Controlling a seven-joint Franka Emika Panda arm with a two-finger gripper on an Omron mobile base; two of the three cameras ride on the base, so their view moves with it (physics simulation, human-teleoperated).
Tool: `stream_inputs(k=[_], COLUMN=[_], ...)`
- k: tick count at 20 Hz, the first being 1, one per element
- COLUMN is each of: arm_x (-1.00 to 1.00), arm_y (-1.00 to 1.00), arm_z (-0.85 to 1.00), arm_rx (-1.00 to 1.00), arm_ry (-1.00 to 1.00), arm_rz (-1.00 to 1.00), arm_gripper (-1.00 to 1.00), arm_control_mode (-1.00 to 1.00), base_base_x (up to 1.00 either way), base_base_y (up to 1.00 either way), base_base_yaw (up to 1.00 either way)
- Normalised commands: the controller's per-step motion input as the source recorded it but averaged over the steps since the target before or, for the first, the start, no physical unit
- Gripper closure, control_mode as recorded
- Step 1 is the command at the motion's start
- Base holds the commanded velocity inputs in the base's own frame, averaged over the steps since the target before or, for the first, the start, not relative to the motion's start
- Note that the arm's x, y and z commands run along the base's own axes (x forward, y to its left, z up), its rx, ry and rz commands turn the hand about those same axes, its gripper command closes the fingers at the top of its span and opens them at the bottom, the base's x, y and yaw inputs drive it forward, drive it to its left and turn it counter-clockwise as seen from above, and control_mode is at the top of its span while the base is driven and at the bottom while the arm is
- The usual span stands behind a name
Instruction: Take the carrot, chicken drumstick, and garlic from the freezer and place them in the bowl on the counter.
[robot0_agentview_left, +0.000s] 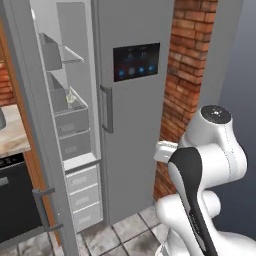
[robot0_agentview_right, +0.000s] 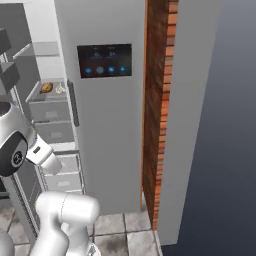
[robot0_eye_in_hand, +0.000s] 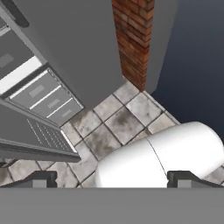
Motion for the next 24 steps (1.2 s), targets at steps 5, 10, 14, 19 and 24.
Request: stream_inputs(k=[5,10,14,19,24], arm_x=[0.0,0.0,0.0,0.0,0.0], arm_y=[0.0,0.0,0.0,0.0,0.0], arm_z=[0.0,0.0,0.0,0.0,0.0], arm_rx=[0.0,0.0,0.0,0.0,0.0], arm_ry=[0.0,0.0,0.0,0.0,0.0], arm_rz=[0.0,0.0,0.0,0.0,0.0], arm_gripper=[-1.0,-1.0,-1.0,-1.0,-1.0], arm_control_mode=[1.0,1.0,1.0,1.0,1.0], base_base_x=[0.1,0.0,0.11,0.21,0.67], base_base_y=[-0.05,0.0,-0.08,-0.31,-0.41], base_base_yaw=[0.02,0.18,0.39,0.17,0.0])
